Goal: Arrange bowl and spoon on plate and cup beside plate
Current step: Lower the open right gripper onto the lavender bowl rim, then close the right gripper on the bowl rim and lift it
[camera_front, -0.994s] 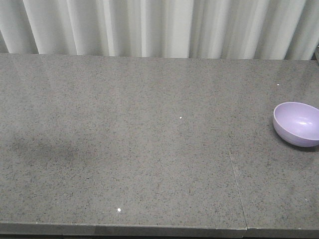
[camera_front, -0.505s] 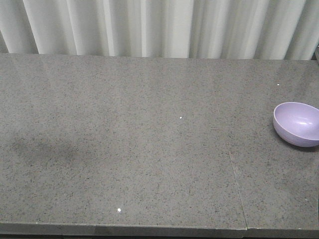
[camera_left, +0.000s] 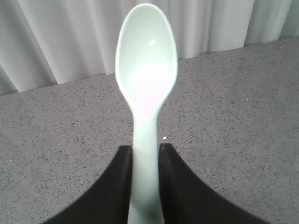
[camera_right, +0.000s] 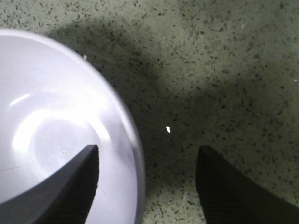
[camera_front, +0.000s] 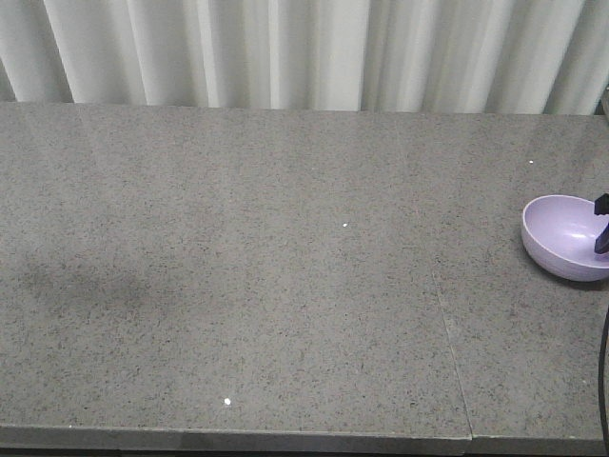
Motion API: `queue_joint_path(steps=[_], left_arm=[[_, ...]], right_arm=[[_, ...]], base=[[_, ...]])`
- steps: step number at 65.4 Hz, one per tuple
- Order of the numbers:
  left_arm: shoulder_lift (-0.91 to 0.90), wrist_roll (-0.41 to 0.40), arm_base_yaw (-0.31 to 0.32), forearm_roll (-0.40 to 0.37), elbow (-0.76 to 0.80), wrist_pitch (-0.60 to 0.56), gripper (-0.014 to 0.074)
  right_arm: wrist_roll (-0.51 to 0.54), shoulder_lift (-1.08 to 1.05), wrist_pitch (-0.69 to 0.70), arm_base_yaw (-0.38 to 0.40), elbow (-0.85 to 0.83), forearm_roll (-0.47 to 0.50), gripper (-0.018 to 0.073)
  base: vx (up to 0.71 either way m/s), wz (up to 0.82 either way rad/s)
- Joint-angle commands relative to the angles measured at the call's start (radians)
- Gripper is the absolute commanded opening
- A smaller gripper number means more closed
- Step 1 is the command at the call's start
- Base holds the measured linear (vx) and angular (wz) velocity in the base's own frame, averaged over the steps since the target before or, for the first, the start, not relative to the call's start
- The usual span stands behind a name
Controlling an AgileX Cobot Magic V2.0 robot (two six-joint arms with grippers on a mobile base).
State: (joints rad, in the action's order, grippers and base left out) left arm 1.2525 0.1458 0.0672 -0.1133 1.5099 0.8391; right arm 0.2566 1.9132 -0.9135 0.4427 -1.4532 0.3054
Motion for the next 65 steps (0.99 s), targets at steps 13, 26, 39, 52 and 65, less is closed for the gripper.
queue_joint_path(steps=[13,26,39,52,65], left_arm=[[-0.023,-0.007,0.004,-0.014,0.027,-0.069,-0.0008],[-0.023,-0.007,0.004,-0.014,0.027,-0.07,-0.0008],[-0.023,-0.007,0.004,-0.014,0.027,-0.07,-0.0008],[-0.023,-0.007,0.004,-0.014,0.027,-0.07,-0.0008],[-0.023,-0.007,0.004,-0.013,0.027,-0.062,-0.0008]], right_arm=[[0.015,-0.041,0.018,0.008,-0.032,0.034,0.0139],[0.039,-0.041,0.024,0.008,-0.032,0.089,-0.0011],[0.169,-0.066,0.011,0.008,-0.032,0.293,-0.001],[0.381,-0.189,-0.069,0.008,-0.032,0.593,-0.0008],[0.479,-0.378,-0.17,0.008,-0.032,0.793,-0.0006]], base=[[0.0,0.0],[0.0,0.0],[0.0,0.0],[0.0,0.0],[0.0,0.0]])
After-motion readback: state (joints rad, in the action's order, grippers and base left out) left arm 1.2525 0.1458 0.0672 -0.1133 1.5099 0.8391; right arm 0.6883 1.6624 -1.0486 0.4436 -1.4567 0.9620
